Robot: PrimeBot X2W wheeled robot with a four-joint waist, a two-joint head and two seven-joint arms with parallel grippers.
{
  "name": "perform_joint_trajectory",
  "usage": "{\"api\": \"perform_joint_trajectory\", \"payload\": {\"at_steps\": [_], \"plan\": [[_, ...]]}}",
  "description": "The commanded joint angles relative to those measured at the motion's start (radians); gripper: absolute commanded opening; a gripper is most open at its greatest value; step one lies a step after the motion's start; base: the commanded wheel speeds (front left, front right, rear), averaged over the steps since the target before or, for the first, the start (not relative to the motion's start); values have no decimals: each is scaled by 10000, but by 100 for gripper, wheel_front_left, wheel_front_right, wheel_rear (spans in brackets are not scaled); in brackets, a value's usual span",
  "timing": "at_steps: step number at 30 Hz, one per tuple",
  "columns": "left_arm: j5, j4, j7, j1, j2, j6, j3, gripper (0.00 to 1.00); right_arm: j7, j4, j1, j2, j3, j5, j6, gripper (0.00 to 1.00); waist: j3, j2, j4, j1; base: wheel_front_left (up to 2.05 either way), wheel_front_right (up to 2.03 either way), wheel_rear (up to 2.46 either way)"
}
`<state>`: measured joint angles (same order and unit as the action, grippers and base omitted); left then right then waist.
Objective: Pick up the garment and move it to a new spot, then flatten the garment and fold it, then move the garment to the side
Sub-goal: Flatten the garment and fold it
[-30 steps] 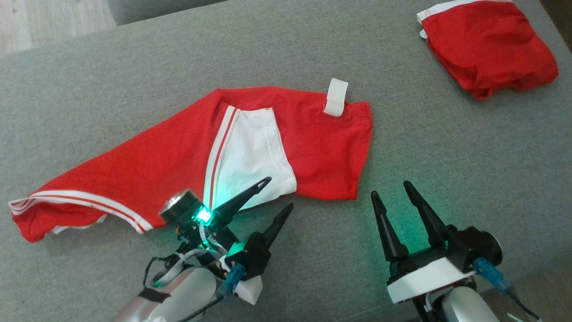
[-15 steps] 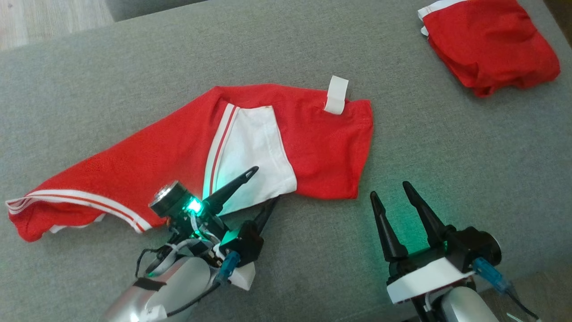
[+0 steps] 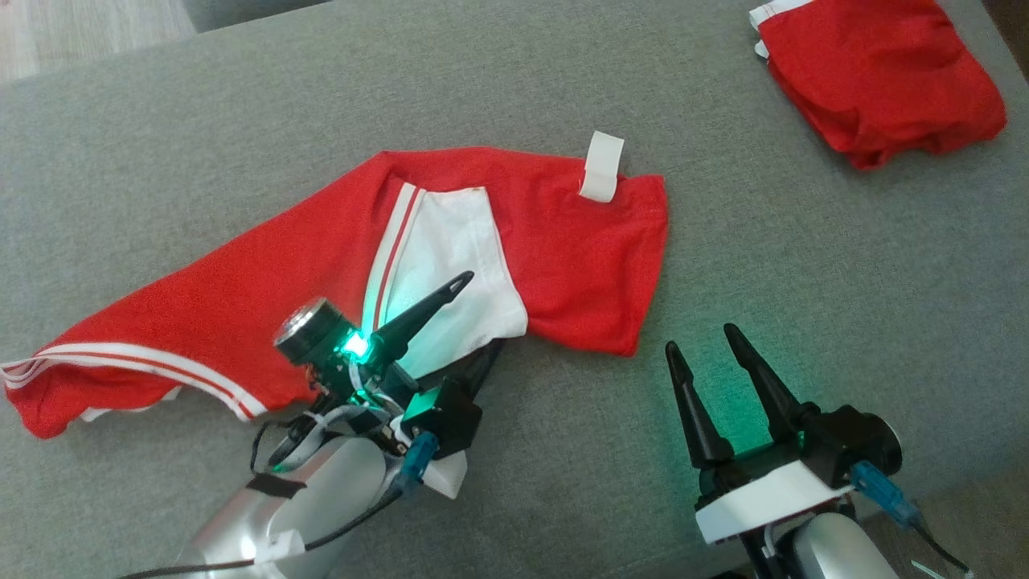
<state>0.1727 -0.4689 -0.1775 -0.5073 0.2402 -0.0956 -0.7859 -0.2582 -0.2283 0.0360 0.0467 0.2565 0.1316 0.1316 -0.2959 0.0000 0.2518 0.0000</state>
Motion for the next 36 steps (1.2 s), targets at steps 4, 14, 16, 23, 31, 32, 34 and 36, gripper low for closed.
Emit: {"api": "perform_joint_trajectory", "payload": {"at_steps": [4, 14, 16, 23, 31, 32, 34, 36], "plan": [[-109, 257, -85, -511, -35, 71, 115, 100, -36, 268, 280, 35, 239, 12, -9, 100, -39, 0, 70, 0, 0, 0, 0], [-356, 840, 195, -215, 225, 189, 31, 0, -36, 270, 224, 35, 186, 38, -9, 100, -7, 0, 97, 0, 0, 0, 0], [-449, 909, 337, -103, 319, 222, 44, 0, -36, 275, 212, 35, 174, 52, -9, 100, 3, 0, 64, 0, 0, 0, 0], [-885, 1225, 547, 149, 381, 320, 121, 0, -36, 266, 219, 35, 170, 54, -9, 100, 81, 0, -51, 0, 0, 0, 0], [-1054, 2366, 292, 229, 803, -73, 471, 0, -36, 173, 642, 35, -124, 401, -9, 100, 368, 0, -533, 0, 0, 0, 0], [-1037, 2568, 301, 202, 907, -137, 544, 0, -36, 109, 795, 35, -206, 391, -9, 100, 383, 0, -623, 0, 0, 0, 0], [-957, 2983, 329, 99, 1183, -230, 692, 0, -36, -203, 1154, 35, -421, 344, -9, 100, 400, 0, -809, 0, 0, 0, 0], [-887, 3381, 406, -40, 1514, -283, 878, 0, -36, -685, 1619, 35, -734, 249, -9, 100, 392, 0, -991, 0, 0, 0, 0]]}}
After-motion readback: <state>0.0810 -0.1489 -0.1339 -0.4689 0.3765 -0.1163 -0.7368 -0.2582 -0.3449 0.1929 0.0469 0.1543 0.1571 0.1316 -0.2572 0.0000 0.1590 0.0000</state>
